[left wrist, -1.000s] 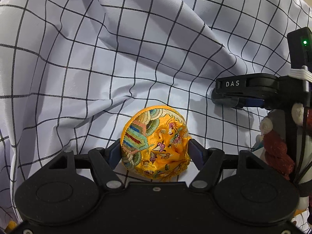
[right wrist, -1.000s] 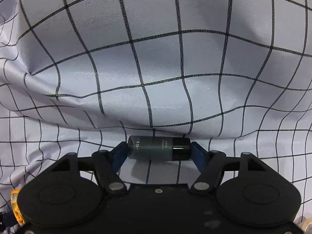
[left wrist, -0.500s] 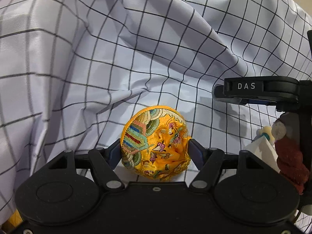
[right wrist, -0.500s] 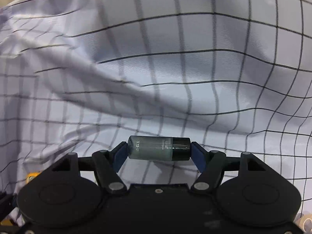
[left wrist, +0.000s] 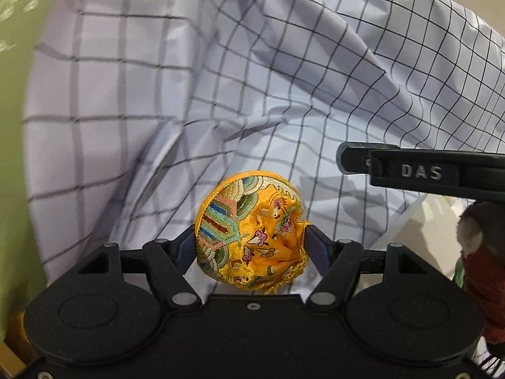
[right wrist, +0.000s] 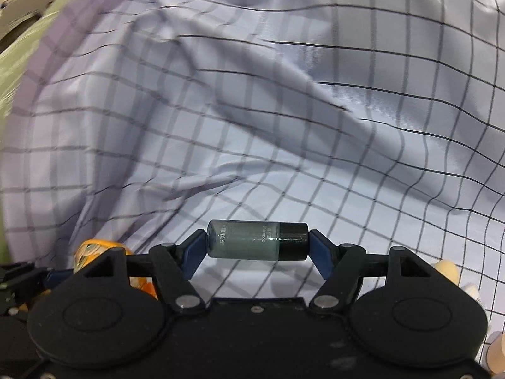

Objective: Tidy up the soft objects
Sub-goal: 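Lift and carry the gold pouch and dark bottle back over the wicker basket, then lower the pouch and bottle into the basket and open both grippers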

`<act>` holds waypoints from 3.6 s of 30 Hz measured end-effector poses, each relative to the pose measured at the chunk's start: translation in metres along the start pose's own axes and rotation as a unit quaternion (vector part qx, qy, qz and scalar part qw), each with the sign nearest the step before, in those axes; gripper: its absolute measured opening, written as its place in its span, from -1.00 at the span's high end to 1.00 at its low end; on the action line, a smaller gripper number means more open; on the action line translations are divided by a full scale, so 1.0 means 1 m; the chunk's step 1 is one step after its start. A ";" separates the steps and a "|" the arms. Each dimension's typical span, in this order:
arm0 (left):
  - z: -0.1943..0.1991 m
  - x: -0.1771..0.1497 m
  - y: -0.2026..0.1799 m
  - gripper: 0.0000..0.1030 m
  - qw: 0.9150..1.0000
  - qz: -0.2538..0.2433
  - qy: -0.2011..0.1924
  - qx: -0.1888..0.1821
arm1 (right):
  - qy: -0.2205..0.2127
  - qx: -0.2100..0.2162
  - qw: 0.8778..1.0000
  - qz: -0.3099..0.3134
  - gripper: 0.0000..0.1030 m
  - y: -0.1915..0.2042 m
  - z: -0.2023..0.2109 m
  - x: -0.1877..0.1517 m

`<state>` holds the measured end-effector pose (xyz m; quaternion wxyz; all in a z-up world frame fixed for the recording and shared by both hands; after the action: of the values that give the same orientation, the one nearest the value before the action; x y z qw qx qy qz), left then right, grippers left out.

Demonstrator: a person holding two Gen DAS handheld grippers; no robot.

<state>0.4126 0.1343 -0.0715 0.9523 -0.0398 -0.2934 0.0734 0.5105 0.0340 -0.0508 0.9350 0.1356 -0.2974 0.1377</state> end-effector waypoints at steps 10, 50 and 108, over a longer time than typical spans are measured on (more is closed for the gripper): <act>0.046 -0.040 0.023 -0.28 1.000 0.015 -0.017 0.016 | -0.010 0.054 0.998 0.037 -0.34 0.044 0.062 -0.047; 0.176 -0.217 -0.116 -0.28 0.989 -0.094 -0.010 -0.115 | -0.101 -0.058 0.987 -0.113 -0.34 -0.041 0.320 -0.301; 0.174 -0.280 -0.115 -0.45 0.996 -0.063 -0.016 -0.066 | -0.042 -0.101 0.978 -0.179 -0.35 -0.056 0.313 -0.362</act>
<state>0.0989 -0.0197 -0.0698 0.9455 -0.0834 -0.3146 -0.0055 0.0830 -0.1866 -0.0294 0.9399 0.0972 -0.3200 -0.0683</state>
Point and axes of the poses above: each gripper's, at about its wrist camera, not at the fingertips, and z roughly against the way its jaws point, y to its left, x to its top, the point moved 9 cm from there along -z, roughly the way its jaws point, and after that the axes turned 1 degree about -y, right-handed, at the moved point
